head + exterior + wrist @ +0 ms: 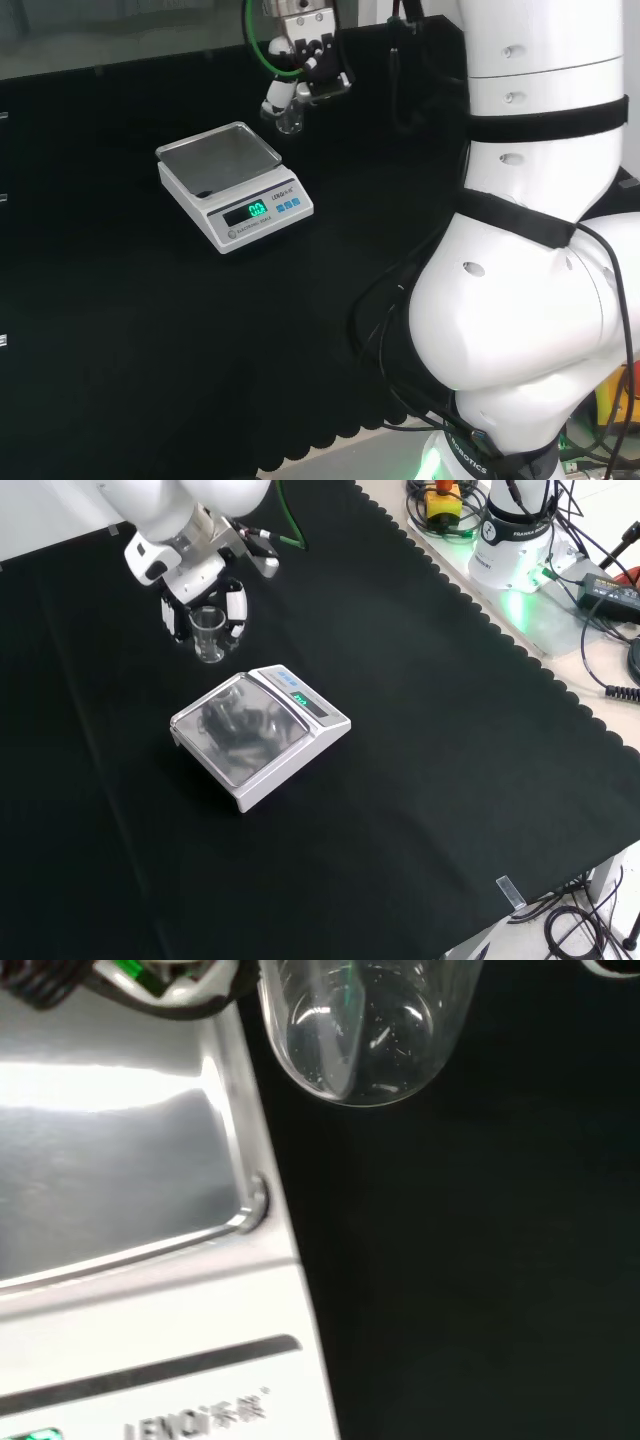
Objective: Put the beaker on the electronic balance.
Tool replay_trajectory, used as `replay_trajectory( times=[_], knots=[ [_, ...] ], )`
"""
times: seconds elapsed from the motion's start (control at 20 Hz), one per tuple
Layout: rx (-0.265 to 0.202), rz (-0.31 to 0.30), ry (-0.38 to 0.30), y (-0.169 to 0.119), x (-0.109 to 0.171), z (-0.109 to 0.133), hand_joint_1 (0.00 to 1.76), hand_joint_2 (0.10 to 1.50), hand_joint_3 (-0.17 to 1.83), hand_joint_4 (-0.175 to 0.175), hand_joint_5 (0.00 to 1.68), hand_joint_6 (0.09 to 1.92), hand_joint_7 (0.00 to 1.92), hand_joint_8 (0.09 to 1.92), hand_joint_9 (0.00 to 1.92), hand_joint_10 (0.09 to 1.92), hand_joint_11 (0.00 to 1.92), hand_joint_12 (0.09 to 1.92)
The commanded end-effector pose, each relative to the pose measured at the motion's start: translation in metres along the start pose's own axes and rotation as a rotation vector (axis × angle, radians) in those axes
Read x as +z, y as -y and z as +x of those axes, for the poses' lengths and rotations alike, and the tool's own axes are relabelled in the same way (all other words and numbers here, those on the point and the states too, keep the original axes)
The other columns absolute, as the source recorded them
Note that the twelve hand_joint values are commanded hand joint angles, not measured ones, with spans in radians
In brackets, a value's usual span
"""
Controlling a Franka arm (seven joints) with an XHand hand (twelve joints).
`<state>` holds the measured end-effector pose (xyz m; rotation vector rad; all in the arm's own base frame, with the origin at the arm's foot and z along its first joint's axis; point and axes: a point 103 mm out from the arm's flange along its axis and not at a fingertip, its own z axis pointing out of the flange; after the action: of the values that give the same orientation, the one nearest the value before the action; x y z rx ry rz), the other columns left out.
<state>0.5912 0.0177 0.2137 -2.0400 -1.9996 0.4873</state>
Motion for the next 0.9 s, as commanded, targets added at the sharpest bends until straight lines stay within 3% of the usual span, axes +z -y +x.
replay_trajectory(
  times=[0.05, 0.4, 0.9],
  knots=[
    [-0.071, 0.011, -0.01, -0.017, 0.004, 0.042, 1.04, 0.7, 0.67, -0.175, 0.95, 0.56, 1.31, 0.79, 1.7, 0.45, 1.7, 0.86],
    [-0.134, -0.001, -0.019, -0.033, 0.006, 0.074, 1.04, 0.7, 0.67, -0.175, 0.94, 0.57, 1.31, 0.79, 1.69, 0.45, 1.69, 0.86],
    [-0.185, 0.048, -0.014, -0.048, 0.032, 0.11, 1.04, 0.7, 0.67, -0.175, 0.94, 0.58, 1.32, 0.8, 1.69, 0.44, 1.69, 0.86]
  ],
)
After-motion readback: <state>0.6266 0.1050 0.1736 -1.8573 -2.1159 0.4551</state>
